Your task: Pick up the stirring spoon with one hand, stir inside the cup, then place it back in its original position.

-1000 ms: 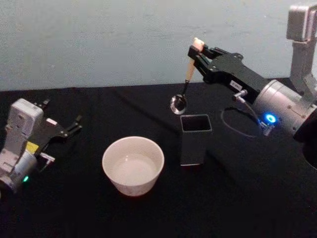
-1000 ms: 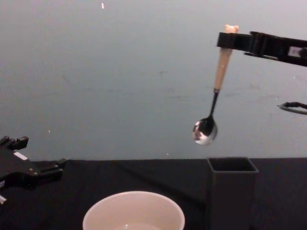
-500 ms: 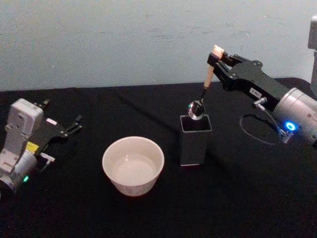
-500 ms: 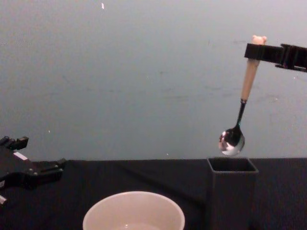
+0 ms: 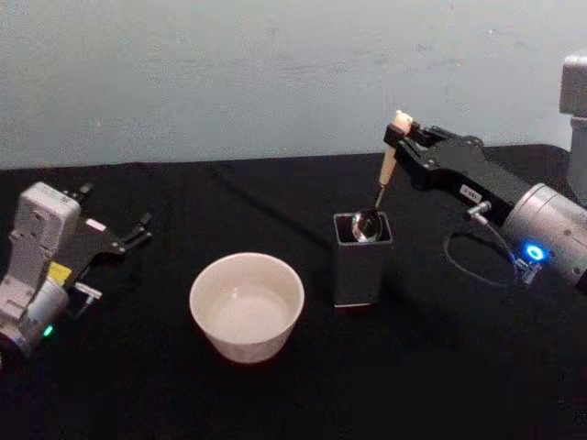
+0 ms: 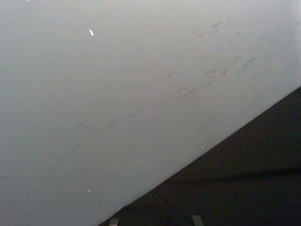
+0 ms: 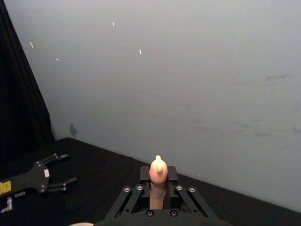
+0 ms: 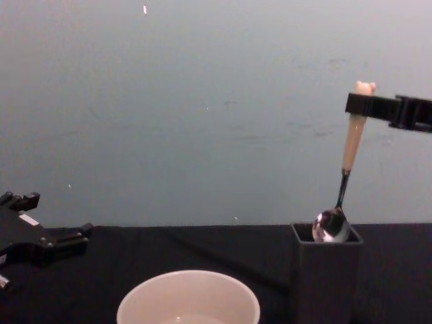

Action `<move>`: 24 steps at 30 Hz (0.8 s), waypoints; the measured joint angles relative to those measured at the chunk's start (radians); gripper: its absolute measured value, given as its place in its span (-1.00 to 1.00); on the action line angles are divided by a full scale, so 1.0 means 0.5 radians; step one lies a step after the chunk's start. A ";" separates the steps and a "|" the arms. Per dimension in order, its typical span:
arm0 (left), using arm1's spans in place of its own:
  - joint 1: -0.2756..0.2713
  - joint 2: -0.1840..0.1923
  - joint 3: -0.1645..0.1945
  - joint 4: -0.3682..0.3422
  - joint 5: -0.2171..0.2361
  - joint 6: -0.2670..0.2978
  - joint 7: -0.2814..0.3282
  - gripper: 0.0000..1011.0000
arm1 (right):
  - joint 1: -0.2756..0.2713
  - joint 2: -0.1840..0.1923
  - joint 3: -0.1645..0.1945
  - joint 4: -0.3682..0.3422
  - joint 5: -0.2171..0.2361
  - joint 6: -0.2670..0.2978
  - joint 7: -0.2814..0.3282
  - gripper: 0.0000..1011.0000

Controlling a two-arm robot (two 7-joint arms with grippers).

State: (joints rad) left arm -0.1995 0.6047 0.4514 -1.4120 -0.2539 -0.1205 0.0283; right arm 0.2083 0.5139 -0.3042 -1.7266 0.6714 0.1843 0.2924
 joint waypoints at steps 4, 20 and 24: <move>0.000 0.000 0.000 0.000 0.000 0.000 0.000 0.98 | 0.003 -0.007 -0.018 0.036 -0.022 -0.003 -0.001 -0.58; 0.000 0.000 0.000 0.000 0.000 0.000 0.000 0.98 | 0.017 -0.060 -0.069 0.163 -0.080 0.010 0.003 -0.58; 0.000 0.000 0.000 0.000 0.000 0.000 0.000 0.98 | 0.006 -0.062 -0.072 0.180 -0.095 -0.006 0.017 -0.58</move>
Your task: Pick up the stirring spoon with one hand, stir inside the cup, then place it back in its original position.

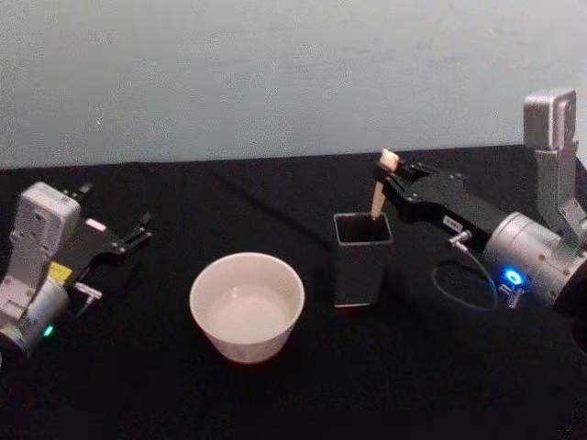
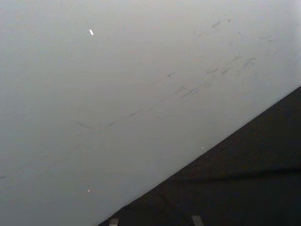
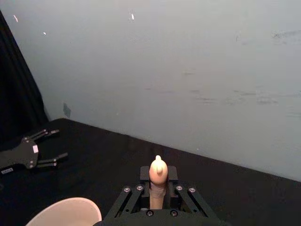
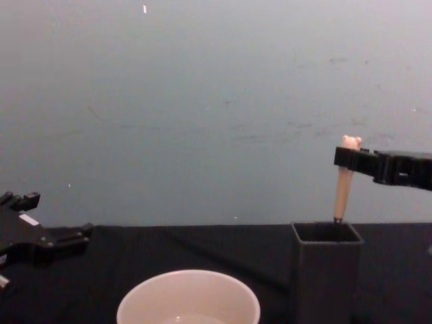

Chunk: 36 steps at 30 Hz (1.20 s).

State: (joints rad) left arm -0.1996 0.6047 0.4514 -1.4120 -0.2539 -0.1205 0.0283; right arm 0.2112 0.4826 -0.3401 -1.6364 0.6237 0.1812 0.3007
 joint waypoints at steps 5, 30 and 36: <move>0.000 0.000 0.000 0.000 0.000 0.000 0.000 0.98 | -0.023 -0.005 -0.001 0.021 -0.031 -0.031 0.008 -0.58; 0.000 0.000 0.000 0.000 0.000 0.000 0.000 0.98 | -0.066 -0.054 0.027 0.069 -0.091 -0.013 0.005 -0.58; 0.000 0.000 0.000 0.000 0.000 0.000 0.000 0.98 | -0.068 -0.051 0.029 0.071 -0.095 0.001 0.008 -0.58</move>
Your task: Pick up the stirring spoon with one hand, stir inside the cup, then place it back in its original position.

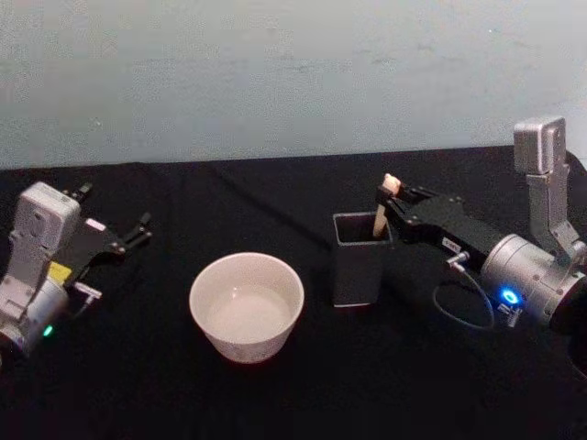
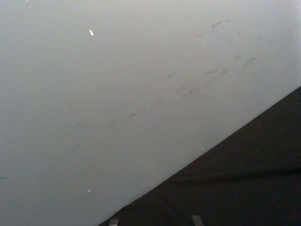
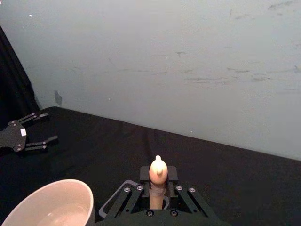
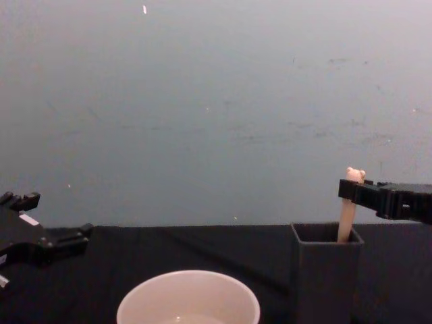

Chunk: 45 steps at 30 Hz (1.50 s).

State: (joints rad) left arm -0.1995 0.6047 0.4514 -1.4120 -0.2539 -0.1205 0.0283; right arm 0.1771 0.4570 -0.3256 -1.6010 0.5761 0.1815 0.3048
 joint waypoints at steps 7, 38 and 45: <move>0.000 0.000 0.000 0.000 0.000 0.000 0.000 0.98 | 0.000 0.000 0.000 0.000 0.000 -0.001 0.000 -0.58; 0.000 0.000 0.000 0.000 0.000 0.000 0.000 0.98 | 0.002 0.000 -0.001 -0.002 0.003 -0.006 -0.002 0.31; 0.000 0.000 0.000 0.000 0.000 0.000 0.000 0.98 | 0.002 0.000 -0.001 -0.002 0.003 -0.006 -0.001 0.72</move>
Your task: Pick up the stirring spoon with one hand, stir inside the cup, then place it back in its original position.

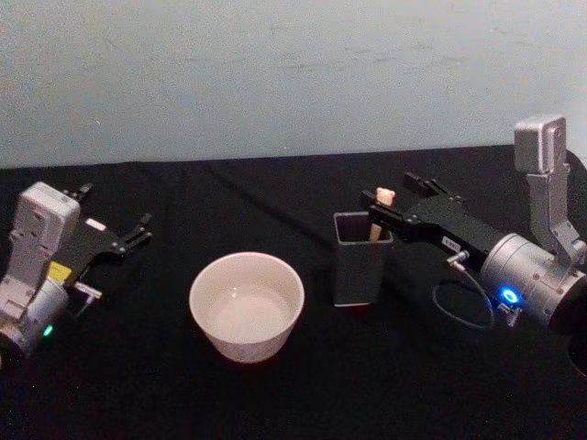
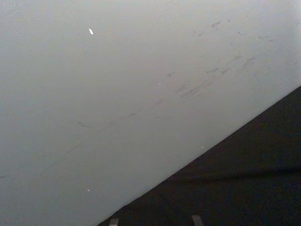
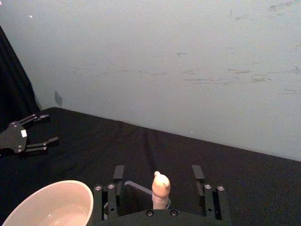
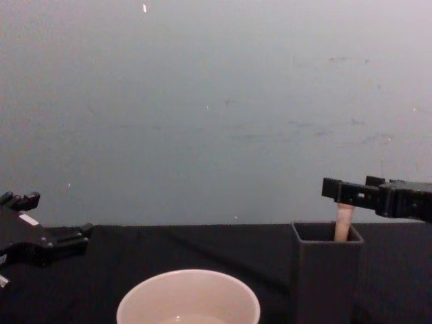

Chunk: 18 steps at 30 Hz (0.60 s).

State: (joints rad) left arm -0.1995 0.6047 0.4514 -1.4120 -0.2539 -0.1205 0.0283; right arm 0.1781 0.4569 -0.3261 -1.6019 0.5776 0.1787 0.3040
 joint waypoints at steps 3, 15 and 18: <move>0.000 0.000 0.000 0.000 0.000 0.000 0.000 0.98 | 0.000 0.000 0.000 0.000 0.000 0.000 0.000 0.85; 0.000 0.000 0.000 0.000 0.000 0.000 0.000 0.98 | -0.001 -0.036 0.033 -0.021 -0.041 -0.073 -0.047 0.98; 0.000 0.000 0.000 0.000 0.000 0.000 0.000 0.98 | 0.013 -0.075 0.068 -0.028 -0.066 -0.122 -0.093 0.98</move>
State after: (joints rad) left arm -0.1995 0.6047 0.4514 -1.4120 -0.2539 -0.1205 0.0283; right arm 0.1849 0.4194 -0.2920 -1.6161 0.5447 0.1176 0.2573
